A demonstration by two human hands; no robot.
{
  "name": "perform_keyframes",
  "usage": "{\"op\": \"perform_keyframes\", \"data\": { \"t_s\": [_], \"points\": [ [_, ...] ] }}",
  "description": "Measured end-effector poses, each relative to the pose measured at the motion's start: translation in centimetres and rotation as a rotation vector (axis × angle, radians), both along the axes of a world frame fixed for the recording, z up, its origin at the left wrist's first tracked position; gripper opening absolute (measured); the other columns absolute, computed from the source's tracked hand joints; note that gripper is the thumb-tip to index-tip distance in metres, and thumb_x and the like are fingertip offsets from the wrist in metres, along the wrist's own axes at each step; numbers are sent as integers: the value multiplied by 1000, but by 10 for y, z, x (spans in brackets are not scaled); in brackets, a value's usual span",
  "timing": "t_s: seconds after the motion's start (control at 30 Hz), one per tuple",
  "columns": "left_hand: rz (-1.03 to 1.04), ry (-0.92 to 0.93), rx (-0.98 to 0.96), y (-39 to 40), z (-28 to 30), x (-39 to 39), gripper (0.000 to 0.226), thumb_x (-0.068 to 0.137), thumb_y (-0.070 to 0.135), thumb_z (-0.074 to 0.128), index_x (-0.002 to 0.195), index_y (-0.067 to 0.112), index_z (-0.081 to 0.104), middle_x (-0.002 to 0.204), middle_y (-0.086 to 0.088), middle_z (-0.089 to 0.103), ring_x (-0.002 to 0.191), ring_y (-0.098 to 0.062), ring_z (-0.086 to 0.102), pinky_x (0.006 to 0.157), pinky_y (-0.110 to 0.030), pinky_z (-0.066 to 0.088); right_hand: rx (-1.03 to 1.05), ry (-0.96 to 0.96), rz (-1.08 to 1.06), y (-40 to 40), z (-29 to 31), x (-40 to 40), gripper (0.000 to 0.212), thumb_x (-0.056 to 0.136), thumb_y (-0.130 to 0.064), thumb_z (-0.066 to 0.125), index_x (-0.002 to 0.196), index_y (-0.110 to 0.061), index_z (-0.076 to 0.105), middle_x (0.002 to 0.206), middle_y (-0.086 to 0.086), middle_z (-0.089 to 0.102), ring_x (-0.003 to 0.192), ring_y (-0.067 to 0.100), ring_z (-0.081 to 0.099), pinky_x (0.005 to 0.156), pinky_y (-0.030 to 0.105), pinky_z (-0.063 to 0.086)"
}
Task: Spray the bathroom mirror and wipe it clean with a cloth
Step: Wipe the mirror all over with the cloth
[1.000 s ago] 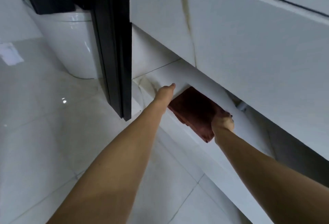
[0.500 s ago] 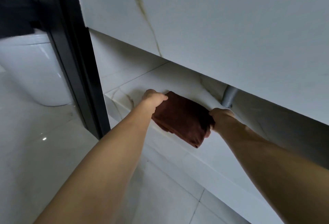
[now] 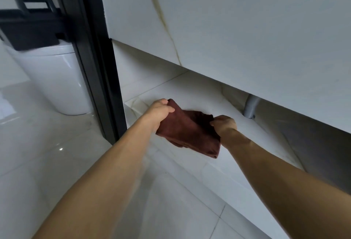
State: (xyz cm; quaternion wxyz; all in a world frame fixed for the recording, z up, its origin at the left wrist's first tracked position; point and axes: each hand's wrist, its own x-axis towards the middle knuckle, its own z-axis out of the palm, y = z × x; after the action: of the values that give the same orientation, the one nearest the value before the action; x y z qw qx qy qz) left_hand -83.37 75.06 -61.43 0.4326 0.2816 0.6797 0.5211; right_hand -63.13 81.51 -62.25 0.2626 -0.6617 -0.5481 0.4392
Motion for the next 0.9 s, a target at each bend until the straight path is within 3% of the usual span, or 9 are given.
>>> {"op": "perform_keyframes", "data": {
  "t_s": [0.07,0.17,0.3,0.4,0.53,0.63,0.7,0.8,0.9],
  "points": [
    [17,-26,43,-20,6,-11,40,92,8,63,132,12,58,123,-12,66,103,-27,68,88,-38,57,-12,108,31,-12,0,-14,15,92,-6,64,101,-17,67,101,12,67,93,29,65,85,36,55],
    [77,2,100,-58,27,-32,10,95,9,60,91,18,63,97,-10,68,81,-23,65,68,-29,53,-42,250,98,-32,5,-42,16,93,-2,57,95,-17,62,89,10,62,81,26,57,67,32,47],
    [165,37,127,-120,82,-57,24,91,12,62,71,26,63,92,-8,69,84,-25,65,73,-35,53,-193,401,189,-76,28,-86,19,95,5,48,88,-11,55,88,13,60,81,27,54,69,37,46],
    [202,77,123,-165,148,-67,26,91,10,59,70,24,58,81,-4,66,79,-23,63,69,-33,50,-337,479,251,-114,74,-115,21,97,6,43,88,-10,53,87,12,60,77,25,55,67,35,47],
    [145,190,92,-210,263,-78,22,91,14,56,72,25,55,79,-4,62,81,-25,61,74,-38,46,-483,502,348,-148,172,-142,21,96,6,48,87,-11,55,92,11,66,83,25,62,73,35,50],
    [60,279,89,-219,371,-83,16,88,12,56,77,24,54,82,-9,59,81,-24,57,75,-39,43,-468,375,466,-157,263,-152,14,90,0,62,102,-6,59,108,17,68,96,25,64,88,39,55],
    [-3,342,102,-215,448,-86,17,88,10,56,77,24,55,82,-8,59,80,-22,57,75,-36,43,-383,299,544,-153,334,-155,42,82,-1,69,122,-3,56,120,21,65,105,25,62,93,43,53],
    [-102,410,120,-201,559,-89,23,90,5,55,77,23,58,78,-3,62,76,-20,59,71,-34,46,-257,443,706,-136,454,-153,81,67,10,64,141,-12,42,126,11,59,107,26,59,75,31,52],
    [-190,457,177,-181,657,-91,14,88,6,55,81,18,58,80,-6,64,77,-22,59,73,-38,45,-148,650,885,-110,578,-146,88,57,9,60,139,-18,47,112,10,67,98,23,67,73,29,55]
  ]
}}
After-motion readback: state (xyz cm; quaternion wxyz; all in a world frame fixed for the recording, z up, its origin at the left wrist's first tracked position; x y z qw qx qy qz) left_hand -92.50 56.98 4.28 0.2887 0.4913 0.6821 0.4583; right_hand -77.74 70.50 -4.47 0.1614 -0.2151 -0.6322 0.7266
